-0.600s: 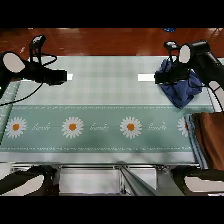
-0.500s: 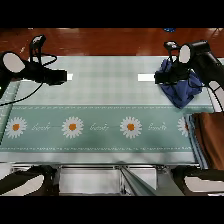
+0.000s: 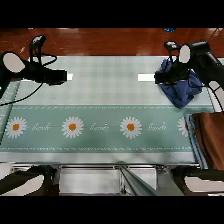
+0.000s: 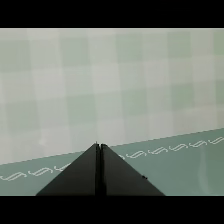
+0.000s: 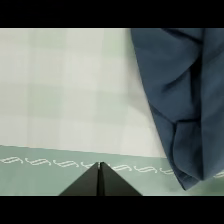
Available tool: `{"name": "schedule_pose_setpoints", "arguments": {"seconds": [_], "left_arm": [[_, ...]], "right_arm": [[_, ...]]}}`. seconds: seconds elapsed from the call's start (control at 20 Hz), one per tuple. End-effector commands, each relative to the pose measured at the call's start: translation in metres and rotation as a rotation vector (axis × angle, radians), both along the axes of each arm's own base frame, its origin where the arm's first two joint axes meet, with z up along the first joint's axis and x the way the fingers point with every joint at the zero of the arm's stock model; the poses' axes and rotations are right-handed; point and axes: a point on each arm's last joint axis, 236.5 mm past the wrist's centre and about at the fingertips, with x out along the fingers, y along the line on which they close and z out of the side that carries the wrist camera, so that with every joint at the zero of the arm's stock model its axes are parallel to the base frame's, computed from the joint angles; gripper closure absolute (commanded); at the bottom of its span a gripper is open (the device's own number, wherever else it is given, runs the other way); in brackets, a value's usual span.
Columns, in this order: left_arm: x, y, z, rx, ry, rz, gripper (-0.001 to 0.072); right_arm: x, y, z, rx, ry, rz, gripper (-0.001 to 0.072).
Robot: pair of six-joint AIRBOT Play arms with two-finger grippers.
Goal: Fold the shirts.
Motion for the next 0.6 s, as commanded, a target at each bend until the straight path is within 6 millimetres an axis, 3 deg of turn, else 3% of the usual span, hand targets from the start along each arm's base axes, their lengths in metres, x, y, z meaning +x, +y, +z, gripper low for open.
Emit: {"name": "schedule_pose_setpoints", "arguments": {"seconds": [0.0,0.15,0.25,0.3,0.35,0.4,0.5,0.55], "left_arm": [[0.0,0.0,0.0,0.0,0.0,0.0,0.0686],[0.0,0.0,0.0,0.0,0.0,0.0,0.0686],[0.013,0.0,0.006,-0.006,-0.057,0.014,0.0686],[0.022,0.001,0.011,-0.01,-0.098,0.027,0.0686],[0.031,0.002,0.016,-0.014,-0.139,0.04,0.0686],[0.039,0.003,0.021,-0.018,-0.177,0.05,0.0686],[0.049,0.003,0.031,-0.025,-0.234,0.065,0.0686],[0.054,0.004,0.035,-0.027,-0.261,0.072,0.0686]], "right_arm": [[0.0,0.0,0.0,0.001,-0.001,0.0,0.069],[0.001,0.001,0.0,0.001,-0.004,0.001,0.069],[0.031,0.003,0.01,0.005,-0.138,0.017,0.0689],[0.05,-0.002,0.019,-0.02,-0.222,0.021,0.0628],[0.07,-0.013,0.031,-0.063,-0.322,0.004,0.0382],[0.087,-0.028,0.043,-0.11,-0.409,-0.029,0.0297],[0.107,-0.066,0.05,-0.167,-0.504,-0.149,0.0297],[0.109,-0.083,0.04,-0.158,-0.493,-0.213,0.0297]]}}
